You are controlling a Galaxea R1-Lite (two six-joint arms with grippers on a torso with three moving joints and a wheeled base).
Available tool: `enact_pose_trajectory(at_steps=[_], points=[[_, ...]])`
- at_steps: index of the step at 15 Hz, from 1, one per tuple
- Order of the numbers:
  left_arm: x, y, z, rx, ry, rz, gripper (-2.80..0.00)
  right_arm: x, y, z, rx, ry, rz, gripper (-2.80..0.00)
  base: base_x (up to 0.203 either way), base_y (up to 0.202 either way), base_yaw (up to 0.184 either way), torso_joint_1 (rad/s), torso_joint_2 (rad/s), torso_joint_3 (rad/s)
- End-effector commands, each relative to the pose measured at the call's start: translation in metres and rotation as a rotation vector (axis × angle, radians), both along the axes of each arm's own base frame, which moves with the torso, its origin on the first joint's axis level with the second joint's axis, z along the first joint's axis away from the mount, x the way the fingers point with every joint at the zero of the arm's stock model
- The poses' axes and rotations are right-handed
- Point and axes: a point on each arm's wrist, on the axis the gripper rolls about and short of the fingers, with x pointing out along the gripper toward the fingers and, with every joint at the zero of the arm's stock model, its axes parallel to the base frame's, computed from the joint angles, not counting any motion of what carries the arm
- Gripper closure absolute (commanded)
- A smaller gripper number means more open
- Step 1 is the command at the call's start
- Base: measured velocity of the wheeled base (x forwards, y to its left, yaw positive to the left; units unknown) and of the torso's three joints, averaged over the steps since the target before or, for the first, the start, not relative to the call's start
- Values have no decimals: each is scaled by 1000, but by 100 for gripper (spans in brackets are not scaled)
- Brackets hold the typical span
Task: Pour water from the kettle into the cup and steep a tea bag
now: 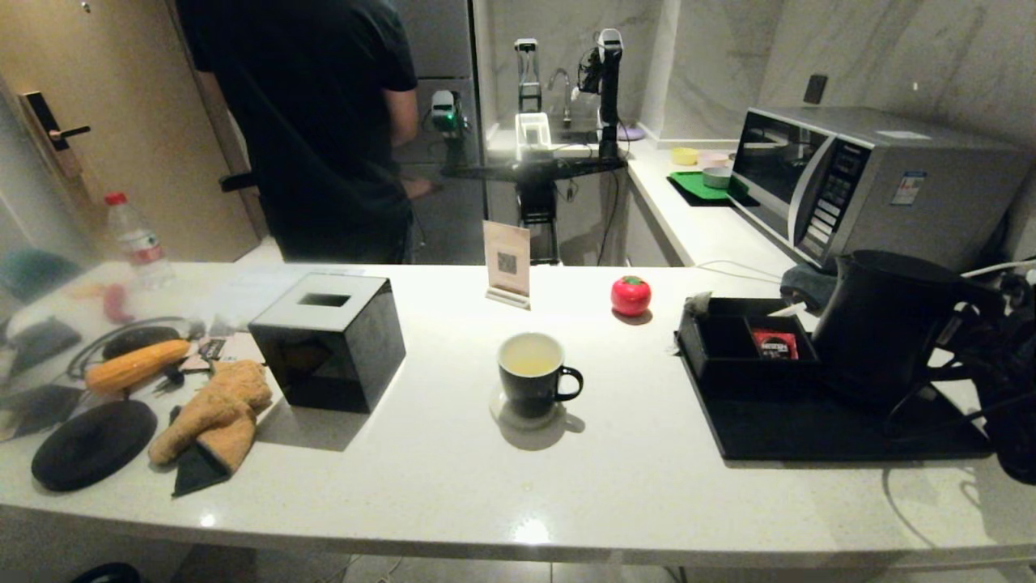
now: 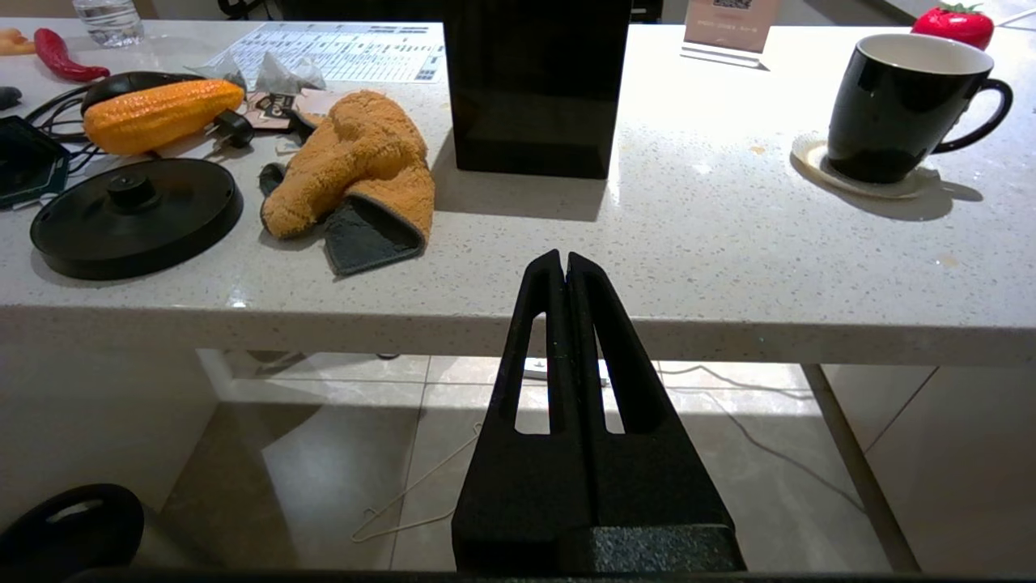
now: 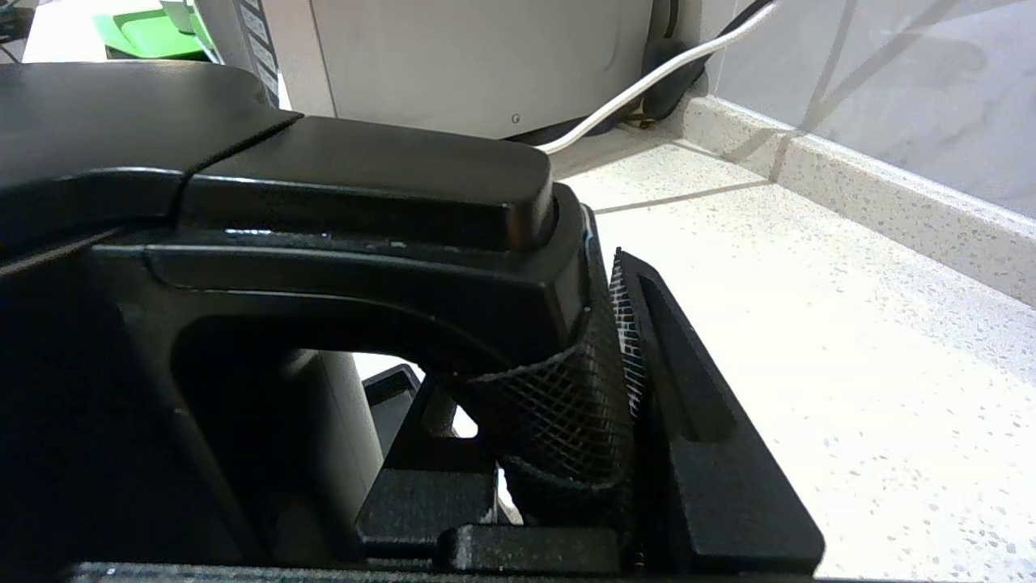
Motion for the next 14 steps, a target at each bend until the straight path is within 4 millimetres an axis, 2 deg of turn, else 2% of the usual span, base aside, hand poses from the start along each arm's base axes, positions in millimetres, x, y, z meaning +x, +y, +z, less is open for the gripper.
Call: enact_pose_trajectory(at_steps=[1, 7, 8, 14], points=[[0, 0, 0, 0, 0, 0, 0, -1, 1, -1, -3, -2, 0, 0, 0, 0, 0, 0, 0, 0], [0, 0, 0, 0, 0, 0, 0, -4, 2, -1, -1, 4, 0, 0, 0, 0, 0, 0, 0, 0], [0, 0, 0, 0, 0, 0, 0, -5, 3, -1, -3, 0, 2, -280, 0, 0, 0, 0, 0, 0], [0, 0, 0, 0, 0, 0, 0, -12, 6, 3, -10, -9, 1, -280, 0, 0, 0, 0, 0, 0]])
